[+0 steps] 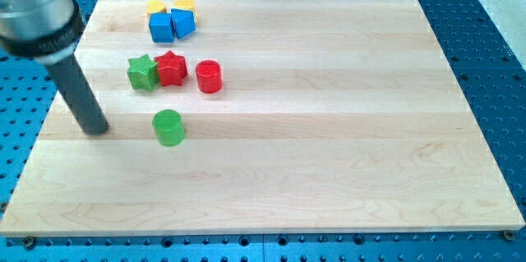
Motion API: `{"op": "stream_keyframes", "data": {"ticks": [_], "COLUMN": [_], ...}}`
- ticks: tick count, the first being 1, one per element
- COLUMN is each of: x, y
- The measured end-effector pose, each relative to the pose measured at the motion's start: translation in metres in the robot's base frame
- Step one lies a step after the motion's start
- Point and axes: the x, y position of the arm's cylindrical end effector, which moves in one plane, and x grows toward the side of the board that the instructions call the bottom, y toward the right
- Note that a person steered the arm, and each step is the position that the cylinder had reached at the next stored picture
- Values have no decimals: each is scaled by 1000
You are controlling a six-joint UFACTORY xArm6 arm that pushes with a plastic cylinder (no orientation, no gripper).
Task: Push the green circle into the red circle
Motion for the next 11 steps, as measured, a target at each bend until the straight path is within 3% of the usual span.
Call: {"op": "stream_keyframes", "data": {"ticks": [2,3,5,7,9,11], "x": [19,8,6,0,-23,-10], "y": [61,146,145,48,131,139]}}
